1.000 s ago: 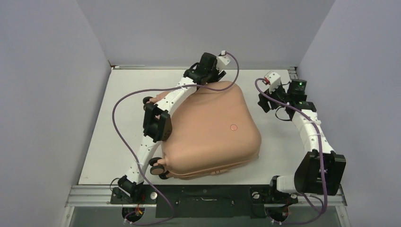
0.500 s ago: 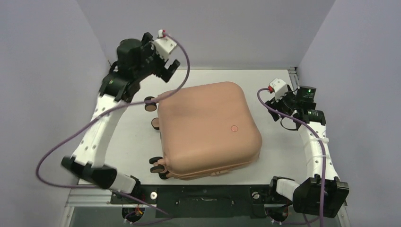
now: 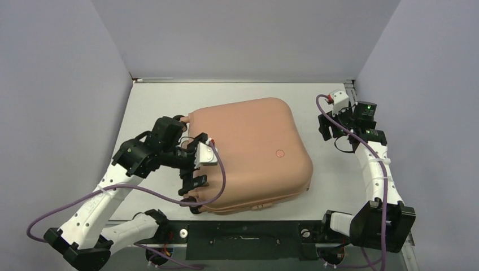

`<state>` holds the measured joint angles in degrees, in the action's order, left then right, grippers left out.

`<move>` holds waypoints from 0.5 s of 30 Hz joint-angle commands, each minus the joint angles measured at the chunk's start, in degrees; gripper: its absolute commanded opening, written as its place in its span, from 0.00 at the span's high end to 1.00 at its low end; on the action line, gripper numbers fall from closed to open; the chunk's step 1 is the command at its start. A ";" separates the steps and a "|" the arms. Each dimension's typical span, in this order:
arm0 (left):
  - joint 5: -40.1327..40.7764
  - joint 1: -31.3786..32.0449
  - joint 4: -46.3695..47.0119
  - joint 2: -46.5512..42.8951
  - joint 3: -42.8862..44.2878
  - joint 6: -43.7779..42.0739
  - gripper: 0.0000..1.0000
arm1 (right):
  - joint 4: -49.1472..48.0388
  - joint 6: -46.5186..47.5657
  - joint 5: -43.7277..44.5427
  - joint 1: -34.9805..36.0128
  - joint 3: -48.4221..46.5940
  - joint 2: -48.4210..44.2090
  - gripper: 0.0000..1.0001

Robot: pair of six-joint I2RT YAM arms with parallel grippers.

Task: Pack the luggage
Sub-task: Move the luggage to the center of the board.

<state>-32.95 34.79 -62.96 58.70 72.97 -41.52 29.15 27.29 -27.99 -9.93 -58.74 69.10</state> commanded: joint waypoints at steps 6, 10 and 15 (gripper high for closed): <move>-3.17 1.51 -11.02 -11.34 -4.24 -6.26 0.04 | -2.61 -4.39 -1.34 -0.48 0.49 -2.54 0.30; 1.67 1.51 -9.26 -14.89 -8.56 -3.26 0.04 | -2.76 -5.07 -1.46 -0.48 0.47 -2.64 0.30; 10.41 1.51 0.15 -17.03 -15.36 3.92 0.04 | -1.89 -4.43 -4.40 -0.44 0.21 -2.87 0.30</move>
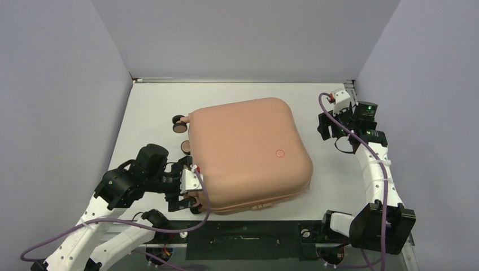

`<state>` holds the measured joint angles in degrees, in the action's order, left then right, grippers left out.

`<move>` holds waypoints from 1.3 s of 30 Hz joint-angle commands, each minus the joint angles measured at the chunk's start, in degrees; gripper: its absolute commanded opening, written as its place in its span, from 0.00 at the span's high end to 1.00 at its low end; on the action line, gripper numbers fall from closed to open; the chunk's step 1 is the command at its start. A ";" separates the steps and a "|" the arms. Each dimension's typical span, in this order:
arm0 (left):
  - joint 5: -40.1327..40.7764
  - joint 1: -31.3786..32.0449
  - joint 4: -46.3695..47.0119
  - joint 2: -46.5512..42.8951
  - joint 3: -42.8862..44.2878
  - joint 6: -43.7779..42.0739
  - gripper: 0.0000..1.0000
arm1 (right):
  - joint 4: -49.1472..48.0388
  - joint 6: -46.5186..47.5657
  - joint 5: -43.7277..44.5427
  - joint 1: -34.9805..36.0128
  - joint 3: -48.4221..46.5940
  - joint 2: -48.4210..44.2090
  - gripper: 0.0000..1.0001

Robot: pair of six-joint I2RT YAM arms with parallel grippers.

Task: Pack the luggage
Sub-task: Move the luggage to the center of the board.

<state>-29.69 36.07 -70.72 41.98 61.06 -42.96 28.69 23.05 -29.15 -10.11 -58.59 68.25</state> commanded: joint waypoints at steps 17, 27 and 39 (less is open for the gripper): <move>23.16 0.22 22.57 4.53 -8.63 16.47 0.50 | 46.57 55.95 3.30 -0.79 -10.30 -6.96 0.29; 32.89 0.22 31.19 12.84 -9.08 22.79 0.85 | 51.26 63.32 -3.41 0.35 -5.97 -10.56 0.25; 37.64 -9.86 37.31 17.75 -8.69 19.35 0.97 | 37.50 52.57 -14.79 0.34 -3.13 -2.35 0.21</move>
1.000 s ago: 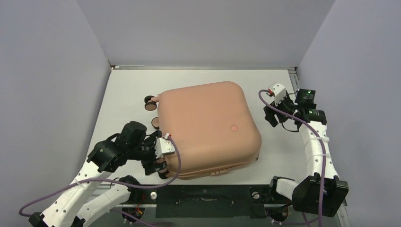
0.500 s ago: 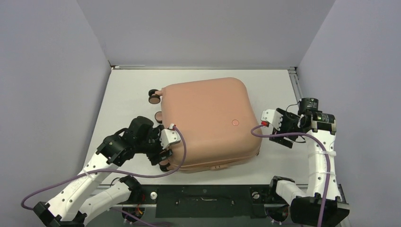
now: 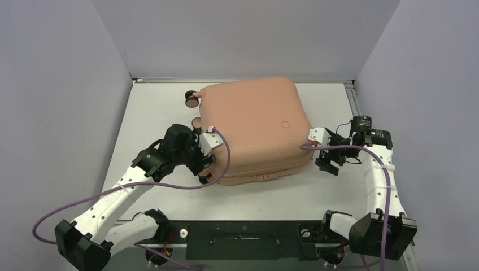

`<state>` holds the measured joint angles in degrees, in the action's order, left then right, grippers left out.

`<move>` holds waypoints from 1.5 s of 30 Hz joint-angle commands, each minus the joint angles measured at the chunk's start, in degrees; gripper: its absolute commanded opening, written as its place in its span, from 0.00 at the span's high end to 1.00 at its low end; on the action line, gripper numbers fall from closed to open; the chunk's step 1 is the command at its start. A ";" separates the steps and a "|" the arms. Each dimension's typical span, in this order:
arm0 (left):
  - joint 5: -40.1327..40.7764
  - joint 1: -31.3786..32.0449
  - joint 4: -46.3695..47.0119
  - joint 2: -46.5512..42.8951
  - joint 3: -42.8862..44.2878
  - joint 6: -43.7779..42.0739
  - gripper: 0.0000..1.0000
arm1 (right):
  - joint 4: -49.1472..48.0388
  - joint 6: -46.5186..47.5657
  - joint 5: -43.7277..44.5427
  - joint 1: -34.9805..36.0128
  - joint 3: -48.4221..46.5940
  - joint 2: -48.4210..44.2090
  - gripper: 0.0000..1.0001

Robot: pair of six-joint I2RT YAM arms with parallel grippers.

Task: Pack the luggage
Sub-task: Move the luggage to the center of the board, then zip the luggage at the center of the board.

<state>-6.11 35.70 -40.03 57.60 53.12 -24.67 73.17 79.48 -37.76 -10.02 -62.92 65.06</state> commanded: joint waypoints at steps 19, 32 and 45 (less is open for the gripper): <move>0.76 -13.59 5.48 4.07 1.70 6.54 0.97 | -53.27 -34.96 -18.65 -0.85 29.61 -8.87 0.29; 2.71 -10.84 5.64 6.17 1.27 7.09 0.97 | -34.62 -14.69 -27.88 -1.22 24.92 -0.43 0.74; 4.13 -9.52 5.77 8.32 1.54 6.82 0.97 | -50.62 -27.73 -25.19 -5.09 29.39 -3.94 0.93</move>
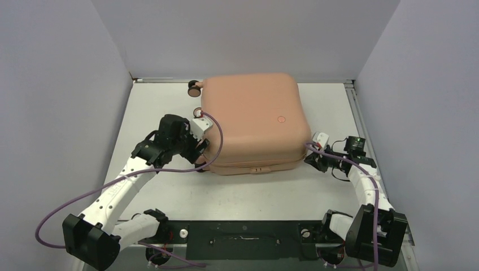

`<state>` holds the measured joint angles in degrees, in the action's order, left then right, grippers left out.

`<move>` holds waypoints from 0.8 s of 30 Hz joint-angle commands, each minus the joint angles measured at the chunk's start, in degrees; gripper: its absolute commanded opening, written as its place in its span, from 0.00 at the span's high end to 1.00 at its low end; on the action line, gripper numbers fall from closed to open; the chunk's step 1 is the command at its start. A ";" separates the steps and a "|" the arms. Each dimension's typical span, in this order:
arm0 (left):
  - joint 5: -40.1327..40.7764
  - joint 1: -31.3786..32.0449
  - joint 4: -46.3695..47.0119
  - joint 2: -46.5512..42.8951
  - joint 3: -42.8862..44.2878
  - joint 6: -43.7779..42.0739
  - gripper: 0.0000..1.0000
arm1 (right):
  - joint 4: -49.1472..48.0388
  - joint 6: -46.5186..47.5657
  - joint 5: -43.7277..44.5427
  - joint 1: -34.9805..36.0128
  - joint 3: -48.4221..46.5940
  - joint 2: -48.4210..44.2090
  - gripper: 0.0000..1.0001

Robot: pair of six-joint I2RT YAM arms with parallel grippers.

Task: Pack the luggage
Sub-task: Zip the luggage at the center of the board.

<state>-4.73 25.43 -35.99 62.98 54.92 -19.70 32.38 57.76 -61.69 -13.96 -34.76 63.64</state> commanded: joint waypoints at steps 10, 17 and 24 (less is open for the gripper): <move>4.06 0.85 1.06 2.77 -0.31 0.50 1.00 | -12.01 -7.04 -0.01 -3.80 2.20 -2.40 0.95; 6.42 0.80 -0.07 0.97 -1.75 -1.88 1.00 | -22.97 -19.54 9.44 -6.08 2.86 -1.42 0.95; 6.22 0.05 -0.02 -3.56 -4.23 -5.12 1.00 | -37.19 -30.87 21.69 -6.04 2.71 0.96 0.95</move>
<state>-3.14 26.61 -32.80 60.80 52.86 -21.23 11.00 34.61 -53.47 -18.65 -31.46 63.88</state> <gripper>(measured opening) 0.688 0.065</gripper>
